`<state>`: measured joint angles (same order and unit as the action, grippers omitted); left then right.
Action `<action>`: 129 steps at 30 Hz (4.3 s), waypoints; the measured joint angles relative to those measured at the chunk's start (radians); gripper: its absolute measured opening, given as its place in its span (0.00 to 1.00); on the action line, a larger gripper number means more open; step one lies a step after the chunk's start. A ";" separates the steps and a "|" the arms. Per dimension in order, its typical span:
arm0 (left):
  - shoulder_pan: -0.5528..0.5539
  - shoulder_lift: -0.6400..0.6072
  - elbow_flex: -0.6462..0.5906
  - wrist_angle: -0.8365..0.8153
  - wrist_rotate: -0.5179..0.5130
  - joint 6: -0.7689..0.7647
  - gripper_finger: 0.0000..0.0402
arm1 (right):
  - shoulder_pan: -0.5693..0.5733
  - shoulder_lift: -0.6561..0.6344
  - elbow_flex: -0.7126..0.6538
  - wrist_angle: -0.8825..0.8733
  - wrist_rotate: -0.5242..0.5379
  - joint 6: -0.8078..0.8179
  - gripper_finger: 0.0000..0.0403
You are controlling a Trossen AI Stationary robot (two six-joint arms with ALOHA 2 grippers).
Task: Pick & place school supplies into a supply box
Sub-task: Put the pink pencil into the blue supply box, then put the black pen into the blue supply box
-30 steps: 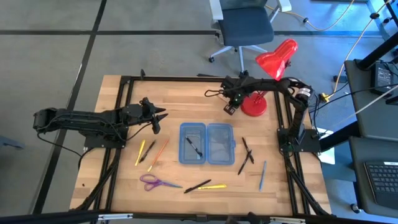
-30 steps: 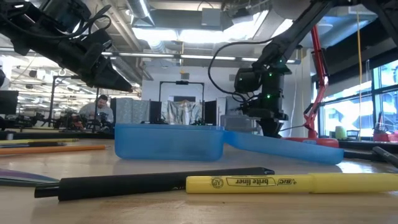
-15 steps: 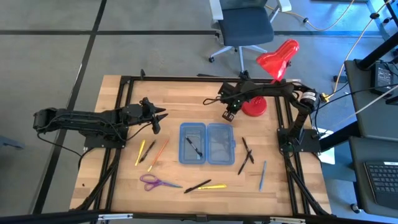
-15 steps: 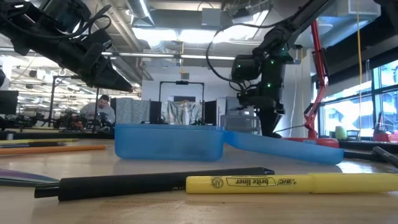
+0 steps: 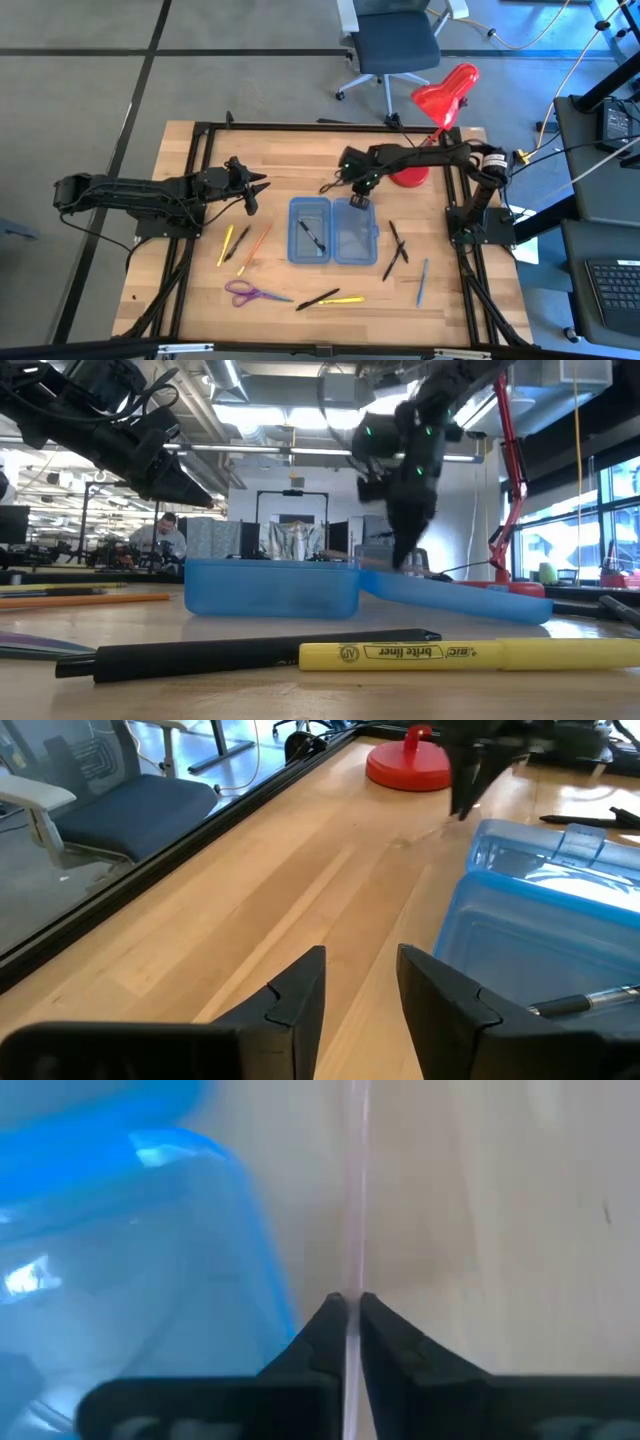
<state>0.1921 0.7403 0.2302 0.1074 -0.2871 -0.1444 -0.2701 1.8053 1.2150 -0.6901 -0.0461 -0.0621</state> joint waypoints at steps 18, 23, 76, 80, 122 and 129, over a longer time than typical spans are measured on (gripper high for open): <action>0.000 0.000 0.000 0.000 0.000 0.000 0.29 | 0.321 0.020 0.071 0.291 0.064 -1.137 0.07; 0.000 0.000 0.000 0.000 0.000 0.000 0.29 | 0.327 0.085 0.071 0.396 0.080 -1.148 0.07; 0.000 0.000 0.000 -0.007 0.005 -0.002 0.29 | 0.664 -0.276 -0.054 -0.416 0.074 0.528 0.25; 0.000 0.000 0.000 -0.007 0.005 -0.003 0.29 | 0.694 -0.279 -0.148 -0.371 0.080 0.531 0.25; 0.000 0.000 0.000 0.001 -0.007 -0.027 0.29 | 0.806 -0.073 -0.284 -0.122 0.188 0.032 0.40; 0.000 0.000 0.000 0.001 -0.007 -0.027 0.29 | 0.806 -0.069 -0.286 -0.130 0.179 0.031 0.29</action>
<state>0.1917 0.7403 0.2306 0.1081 -0.2945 -0.1711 0.5358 1.7367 0.9293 -0.8204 0.1333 -0.0307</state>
